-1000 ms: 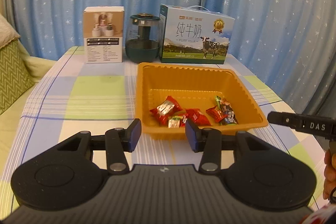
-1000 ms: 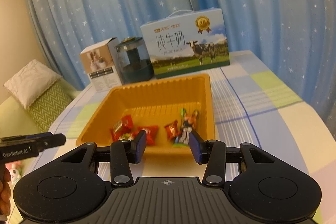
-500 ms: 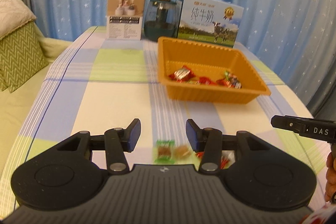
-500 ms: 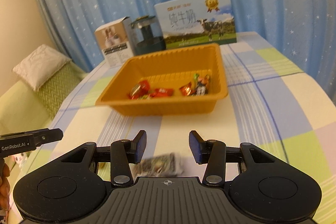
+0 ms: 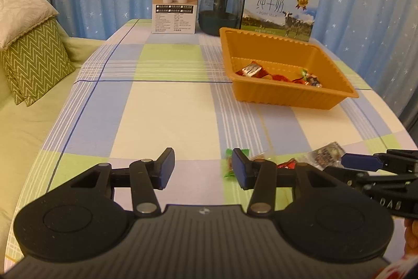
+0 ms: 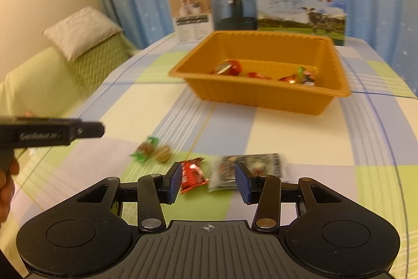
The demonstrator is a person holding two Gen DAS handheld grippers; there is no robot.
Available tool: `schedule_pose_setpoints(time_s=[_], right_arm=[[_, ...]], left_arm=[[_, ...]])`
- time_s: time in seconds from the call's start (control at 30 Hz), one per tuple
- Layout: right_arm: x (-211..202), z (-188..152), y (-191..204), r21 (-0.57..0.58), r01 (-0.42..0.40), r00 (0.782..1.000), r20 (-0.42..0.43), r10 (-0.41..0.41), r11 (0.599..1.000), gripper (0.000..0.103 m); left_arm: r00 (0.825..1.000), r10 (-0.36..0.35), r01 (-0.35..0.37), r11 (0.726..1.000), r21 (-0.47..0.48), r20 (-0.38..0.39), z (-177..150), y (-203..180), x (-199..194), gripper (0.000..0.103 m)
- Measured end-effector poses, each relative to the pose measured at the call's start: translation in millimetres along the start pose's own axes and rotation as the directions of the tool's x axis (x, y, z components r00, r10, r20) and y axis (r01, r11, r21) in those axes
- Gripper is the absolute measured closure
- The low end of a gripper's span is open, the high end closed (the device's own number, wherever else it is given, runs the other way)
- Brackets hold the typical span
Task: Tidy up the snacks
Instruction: 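Grasp a red candy packet with the right tool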
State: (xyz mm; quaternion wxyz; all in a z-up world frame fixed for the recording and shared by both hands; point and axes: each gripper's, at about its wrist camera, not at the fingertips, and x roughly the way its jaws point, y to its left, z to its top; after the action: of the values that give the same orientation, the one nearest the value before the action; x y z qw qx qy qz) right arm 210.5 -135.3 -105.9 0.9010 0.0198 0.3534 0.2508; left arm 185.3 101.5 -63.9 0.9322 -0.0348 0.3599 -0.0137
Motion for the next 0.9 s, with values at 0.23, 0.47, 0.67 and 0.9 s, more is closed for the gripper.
schedule_pose_setpoints(time_s=[0.23, 0.47, 0.67, 0.9], right_arm=[[21.8, -1.2, 15.8, -0.069, -0.007, 1.000, -0.023, 0.006, 0.998, 0.058], [41.3, -0.7, 22.6, -0.127, -0.005, 0.999, -0.041, 0.000, 0.992, 0.058], [55.7, -4.8, 27.0, -0.150, 0.010, 0.998, -0.063, -0.020, 0.989, 0.058], [61.8, -2.8, 23.8, -0.118, 0.044, 0.997, -0.065, -0.052, 0.992, 0.071]], left_arm=[[1.000, -0.010, 0.010, 1.000, 0.002, -0.020, -0.4, -1.2, 4.7, 0.057], [1.000, 0.008, -0.007, 1.000, 0.030, -0.029, -0.6, -4.0, 8.9, 0.054], [0.999, -0.005, 0.006, 1.000, 0.017, -0.048, -2.2, -2.0, 14.6, 0.053], [0.997, -0.033, 0.034, 0.999, 0.020, -0.063, -2.4, -4.0, 18.3, 0.053]])
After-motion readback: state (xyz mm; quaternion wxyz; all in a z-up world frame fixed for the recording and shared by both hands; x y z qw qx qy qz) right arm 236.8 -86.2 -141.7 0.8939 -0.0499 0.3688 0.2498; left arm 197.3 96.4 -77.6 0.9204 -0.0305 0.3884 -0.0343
